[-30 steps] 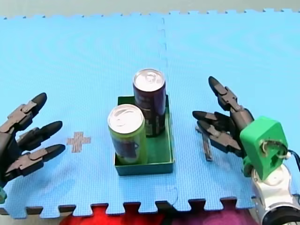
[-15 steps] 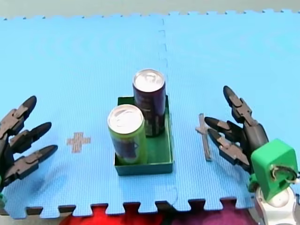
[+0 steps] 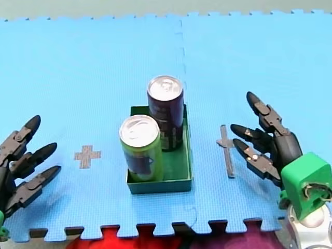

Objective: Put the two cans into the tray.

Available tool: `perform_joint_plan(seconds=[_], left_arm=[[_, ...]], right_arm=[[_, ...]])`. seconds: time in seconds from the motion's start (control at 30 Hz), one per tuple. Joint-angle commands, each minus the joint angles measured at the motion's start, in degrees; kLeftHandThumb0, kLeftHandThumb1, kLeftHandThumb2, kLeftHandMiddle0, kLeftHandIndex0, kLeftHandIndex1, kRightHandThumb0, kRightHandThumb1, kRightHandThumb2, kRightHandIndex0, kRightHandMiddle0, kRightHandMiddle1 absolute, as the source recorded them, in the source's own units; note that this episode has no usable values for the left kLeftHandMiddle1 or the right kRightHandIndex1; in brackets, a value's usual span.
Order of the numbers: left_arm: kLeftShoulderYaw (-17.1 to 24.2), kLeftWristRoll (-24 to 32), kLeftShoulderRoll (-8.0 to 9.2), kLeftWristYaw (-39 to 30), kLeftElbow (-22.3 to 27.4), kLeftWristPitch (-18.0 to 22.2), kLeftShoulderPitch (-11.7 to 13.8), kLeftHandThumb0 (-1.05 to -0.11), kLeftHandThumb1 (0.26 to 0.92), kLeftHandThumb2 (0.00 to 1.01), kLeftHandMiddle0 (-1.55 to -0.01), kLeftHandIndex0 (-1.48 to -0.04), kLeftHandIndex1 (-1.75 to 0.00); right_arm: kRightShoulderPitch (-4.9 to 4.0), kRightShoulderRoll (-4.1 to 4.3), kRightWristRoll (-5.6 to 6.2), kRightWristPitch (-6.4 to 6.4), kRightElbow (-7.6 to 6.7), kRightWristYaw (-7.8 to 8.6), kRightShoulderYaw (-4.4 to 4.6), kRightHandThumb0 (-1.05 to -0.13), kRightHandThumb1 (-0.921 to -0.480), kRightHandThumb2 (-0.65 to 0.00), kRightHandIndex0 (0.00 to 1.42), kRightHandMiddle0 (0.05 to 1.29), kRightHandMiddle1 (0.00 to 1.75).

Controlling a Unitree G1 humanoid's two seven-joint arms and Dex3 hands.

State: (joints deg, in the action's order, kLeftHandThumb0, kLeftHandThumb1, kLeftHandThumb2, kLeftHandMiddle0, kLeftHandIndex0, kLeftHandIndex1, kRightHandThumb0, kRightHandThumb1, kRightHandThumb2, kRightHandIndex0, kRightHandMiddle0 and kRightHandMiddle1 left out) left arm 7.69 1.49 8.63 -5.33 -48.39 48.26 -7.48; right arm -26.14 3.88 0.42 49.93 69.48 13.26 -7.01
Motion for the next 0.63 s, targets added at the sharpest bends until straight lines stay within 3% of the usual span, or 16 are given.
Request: perform_joint_plan(seconds=[0.0, 0.07, 0.13, 0.33, 0.43, 0.5, 0.6], left_arm=[[0.76, 3.55, 0.13, -3.94, -0.99, 0.82, -0.36, -1.048, 0.881, 0.0, -0.81, -0.36, 0.0], [1.35, 6.94, -0.23, -8.04, -1.09, 0.03, -0.38, -1.048, 0.861, 0.0, -0.84, -0.35, 0.0], [1.72, 8.91, -0.51, -10.59, -1.18, -0.62, -0.39, -1.048, 0.846, 0.0, -0.86, -0.34, 0.0], [2.69, 10.35, -0.86, -13.96, -2.25, -0.27, -0.64, -1.043, 0.803, 0.0, -0.88, -0.32, 0.0], [2.85, 8.77, -0.2, -13.06, -3.23, 0.49, -0.89, -1.038, 0.793, 0.0, -0.87, -0.32, 0.0], [2.61, 6.11, 0.49, -10.58, -3.86, 1.15, -0.95, -1.045, 0.805, 0.01, -0.8, -0.32, 0.0], [2.09, 2.48, 1.06, -6.72, -4.27, 1.41, -0.93, -1.048, 0.864, 0.03, -0.75, -0.32, 0.0]], right_arm=[[0.21, 0.38, 1.98, -0.68, 0.23, 2.64, -1.18, -1.048, -0.921, -0.184, 0.65, 0.34, 0.02], [0.34, 0.35, 3.56, -1.59, 0.26, 5.27, -2.04, -1.048, -0.921, -0.126, 0.67, 0.34, 0.02], [0.48, 0.46, 4.39, -2.18, 0.3, 6.97, -2.52, -1.048, -0.907, -0.075, 0.68, 0.34, 0.01], [0.89, 1.66, 5.01, -2.74, 0.0, 11.16, -2.86, -1.048, -0.831, -0.005, 0.68, 0.33, 0.0], [0.73, 2.25, 5.0, -3.45, 0.11, 12.61, -2.86, -1.048, -0.784, 0.0, 0.67, 0.32, 0.0], [0.55, 2.66, 4.89, -4.18, 0.17, 13.55, -2.74, -1.028, -0.743, 0.0, 0.54, 0.32, 0.0], [0.37, 3.0, 5.98, -6.21, 0.16, 16.69, -3.21, -1.007, -0.714, 0.001, 0.48, 0.32, 0.0]])
